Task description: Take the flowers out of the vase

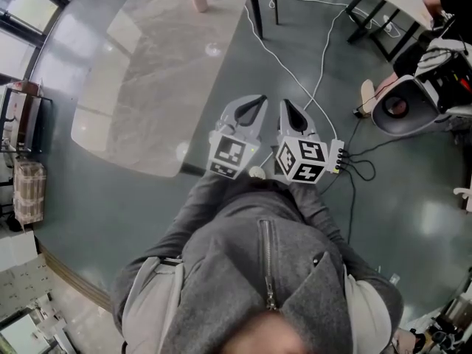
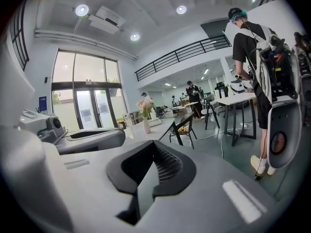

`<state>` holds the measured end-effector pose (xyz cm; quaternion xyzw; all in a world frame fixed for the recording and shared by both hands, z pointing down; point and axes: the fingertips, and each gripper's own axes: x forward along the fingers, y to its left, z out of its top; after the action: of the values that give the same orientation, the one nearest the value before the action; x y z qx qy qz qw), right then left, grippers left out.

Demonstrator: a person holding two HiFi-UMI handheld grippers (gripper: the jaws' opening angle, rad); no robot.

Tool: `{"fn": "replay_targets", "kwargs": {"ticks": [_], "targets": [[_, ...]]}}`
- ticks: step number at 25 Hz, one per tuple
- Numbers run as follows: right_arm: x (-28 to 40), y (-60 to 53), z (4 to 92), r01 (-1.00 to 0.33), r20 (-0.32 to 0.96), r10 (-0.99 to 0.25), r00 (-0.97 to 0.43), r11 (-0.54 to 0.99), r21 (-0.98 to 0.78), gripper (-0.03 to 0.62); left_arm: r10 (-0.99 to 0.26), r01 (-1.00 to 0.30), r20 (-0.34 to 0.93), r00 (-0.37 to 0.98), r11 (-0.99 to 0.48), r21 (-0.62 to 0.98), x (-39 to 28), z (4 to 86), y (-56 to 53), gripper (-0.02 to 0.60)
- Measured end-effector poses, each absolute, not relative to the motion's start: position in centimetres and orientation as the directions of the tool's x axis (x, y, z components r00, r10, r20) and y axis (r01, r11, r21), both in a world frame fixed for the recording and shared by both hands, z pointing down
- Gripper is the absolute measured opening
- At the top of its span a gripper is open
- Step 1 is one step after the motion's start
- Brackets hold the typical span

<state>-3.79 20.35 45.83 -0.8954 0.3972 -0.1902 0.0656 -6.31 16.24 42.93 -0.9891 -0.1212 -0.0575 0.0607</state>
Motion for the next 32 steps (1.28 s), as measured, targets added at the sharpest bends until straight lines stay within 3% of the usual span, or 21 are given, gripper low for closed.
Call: {"fn": "replay_targets", "kwargs": {"ticks": [16, 32], "targets": [[-3.5, 18.7, 46.8, -0.713, 0.314, -0.767, 0.560, -0.639, -0.288, 0.003, 0.192, 0.205, 0.156, 0.969, -0.976, -0.071, -5.7, 44.0, 14.8, 0.008], [8.8, 13.3, 46.1, -0.705, 0.324, -0.756, 0.568, -0.651, -0.281, 0.003, 0.199, 0.208, 0.136, 0.970, -0.976, -0.057, 7.0, 42.5, 9.3, 0.009]]}}
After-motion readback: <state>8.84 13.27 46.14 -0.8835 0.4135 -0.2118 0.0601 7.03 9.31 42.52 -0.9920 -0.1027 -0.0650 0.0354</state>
